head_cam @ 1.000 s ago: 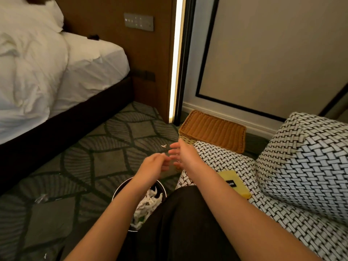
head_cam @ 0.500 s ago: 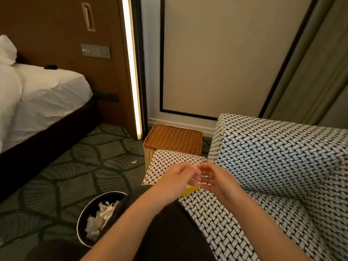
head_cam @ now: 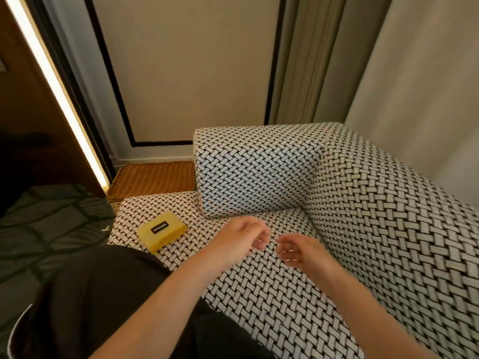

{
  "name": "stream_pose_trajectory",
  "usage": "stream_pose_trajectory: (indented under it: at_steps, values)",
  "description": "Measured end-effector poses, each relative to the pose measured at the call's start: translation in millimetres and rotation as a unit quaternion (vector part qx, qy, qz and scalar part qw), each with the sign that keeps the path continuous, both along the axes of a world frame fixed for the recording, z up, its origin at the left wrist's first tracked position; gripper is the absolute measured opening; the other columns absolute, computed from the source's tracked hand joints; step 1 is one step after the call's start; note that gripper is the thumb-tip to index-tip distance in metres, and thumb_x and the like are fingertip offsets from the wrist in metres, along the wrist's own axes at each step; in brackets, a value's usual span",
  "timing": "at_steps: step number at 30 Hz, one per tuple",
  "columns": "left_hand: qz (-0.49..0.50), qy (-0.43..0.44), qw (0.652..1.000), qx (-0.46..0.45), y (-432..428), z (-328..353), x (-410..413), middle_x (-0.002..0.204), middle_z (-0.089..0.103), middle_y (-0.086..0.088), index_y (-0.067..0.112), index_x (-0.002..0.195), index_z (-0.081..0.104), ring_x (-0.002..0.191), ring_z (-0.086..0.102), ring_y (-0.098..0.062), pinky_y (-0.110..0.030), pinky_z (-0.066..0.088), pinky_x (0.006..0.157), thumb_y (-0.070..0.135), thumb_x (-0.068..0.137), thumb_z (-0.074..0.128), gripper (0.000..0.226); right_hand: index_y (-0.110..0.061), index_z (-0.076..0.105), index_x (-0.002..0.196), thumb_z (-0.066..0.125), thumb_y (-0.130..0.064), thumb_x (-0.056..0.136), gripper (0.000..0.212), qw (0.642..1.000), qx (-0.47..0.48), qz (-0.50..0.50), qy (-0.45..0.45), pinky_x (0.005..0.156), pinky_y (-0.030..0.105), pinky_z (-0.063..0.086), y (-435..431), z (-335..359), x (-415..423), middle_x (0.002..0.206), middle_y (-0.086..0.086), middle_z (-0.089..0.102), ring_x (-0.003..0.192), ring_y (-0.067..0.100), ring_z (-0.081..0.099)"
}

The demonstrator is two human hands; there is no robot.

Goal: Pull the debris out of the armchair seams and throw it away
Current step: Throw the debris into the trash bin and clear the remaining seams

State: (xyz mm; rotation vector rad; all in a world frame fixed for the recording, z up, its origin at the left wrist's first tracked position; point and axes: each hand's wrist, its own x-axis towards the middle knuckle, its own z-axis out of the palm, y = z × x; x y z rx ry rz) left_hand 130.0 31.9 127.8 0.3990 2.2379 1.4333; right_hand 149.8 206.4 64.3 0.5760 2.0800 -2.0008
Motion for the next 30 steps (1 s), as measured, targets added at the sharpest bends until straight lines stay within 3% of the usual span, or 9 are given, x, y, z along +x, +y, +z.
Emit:
stream_pose_trajectory:
  at_steps: [3,6,10,13,17,20,24,26,30]
  values:
    - [-0.043,-0.009,0.999,-0.001,26.2,-5.6,13.4,0.101,0.064,0.003,0.020,0.104,0.058,0.094,0.060,-0.008,-0.021,0.047,0.077,0.030,0.097,0.036,0.025,-0.007,0.064,0.100,0.043,-0.019,0.096,0.024,0.997,-0.008,-0.072,-0.017,0.088,0.036,0.050,33.3,-10.2,24.9,0.093,0.011,0.069,0.086,0.022,0.064]
    - [-0.073,-0.024,0.997,-0.002,49.9,-16.0,28.2,0.101,0.064,0.001,0.020,0.100,0.059,0.097,0.060,-0.011,-0.026,0.048,0.083,0.030,0.098,0.034,0.027,-0.008,0.066,0.099,0.047,-0.020,0.094,0.022,0.991,0.004,-0.127,-0.047,0.075,0.030,0.051,57.7,-28.8,52.2,0.085,0.007,0.070,0.076,0.018,0.063]
    - [-0.092,-0.066,0.994,0.001,76.7,-39.4,48.1,0.100,0.065,0.001,0.018,0.101,0.060,0.093,0.061,-0.009,-0.027,0.049,0.083,0.031,0.098,0.035,0.028,-0.012,0.063,0.099,0.043,-0.017,0.095,0.021,0.982,0.123,-0.134,-0.055,0.050,0.021,0.038,70.2,-62.2,96.5,0.071,0.002,0.062,0.053,0.010,0.047]
    - [-0.117,-0.101,0.988,-0.006,99.4,-58.6,64.5,0.099,0.065,0.001,0.018,0.100,0.060,0.091,0.061,-0.010,-0.029,0.049,0.083,0.033,0.097,0.037,0.028,-0.018,0.062,0.099,0.040,-0.013,0.096,0.022,0.963,0.237,-0.126,-0.034,0.044,0.022,0.033,78.0,-90.1,137.9,0.060,-0.003,0.053,0.047,0.009,0.039]
    - [-0.138,-0.115,0.983,-0.038,115.3,-78.8,81.8,0.102,0.063,-0.002,0.015,0.101,0.060,0.093,0.059,-0.012,-0.031,0.048,0.083,0.032,0.098,0.037,0.029,-0.024,0.058,0.109,0.042,-0.020,0.096,0.020,0.896,0.435,-0.086,-0.039,0.046,0.022,0.046,85.0,-107.6,172.3,0.066,-0.008,0.060,0.052,0.009,0.055]
    - [-0.146,-0.120,0.981,-0.050,125.4,-89.6,95.2,0.100,0.062,0.000,0.019,0.098,0.059,0.089,0.058,-0.009,-0.027,0.046,0.078,0.031,0.097,0.038,0.024,-0.023,0.059,0.112,0.046,-0.019,0.094,0.022,0.841,0.536,-0.058,-0.038,0.043,0.018,0.041,97.1,-113.5,200.4,0.072,-0.005,0.066,0.051,0.008,0.052]
    - [-0.148,-0.102,0.982,-0.056,138.4,-95.0,102.5,0.101,0.061,0.002,0.022,0.095,0.058,0.089,0.058,-0.008,-0.023,0.045,0.077,0.029,0.098,0.038,0.022,-0.020,0.066,0.103,0.053,-0.017,0.090,0.018,0.801,0.592,-0.076,-0.028,0.038,0.014,0.036,114.2,-117.6,231.1,0.080,-0.006,0.069,0.049,0.007,0.056]
    - [-0.161,-0.086,0.980,-0.073,144.8,-96.5,106.0,0.098,0.061,0.003,0.024,0.095,0.059,0.087,0.057,-0.007,-0.023,0.045,0.077,0.028,0.098,0.038,0.022,-0.023,0.059,0.114,0.043,-0.026,0.096,0.024,0.791,0.602,-0.074,-0.078,0.045,0.015,0.038,121.6,-116.2,234.2,0.093,-0.009,0.066,0.061,0.008,0.059]
    - [-0.201,-0.064,0.968,-0.137,155.0,-101.8,110.6,0.102,0.060,0.001,0.016,0.114,0.060,0.103,0.056,-0.017,-0.035,0.043,0.097,0.029,0.098,0.039,0.030,-0.021,0.053,0.111,0.033,-0.032,0.097,0.026,0.785,0.586,-0.024,-0.202,0.061,0.026,0.049,127.3,-108.0,219.2,0.083,-0.005,0.055,0.073,0.015,0.058]
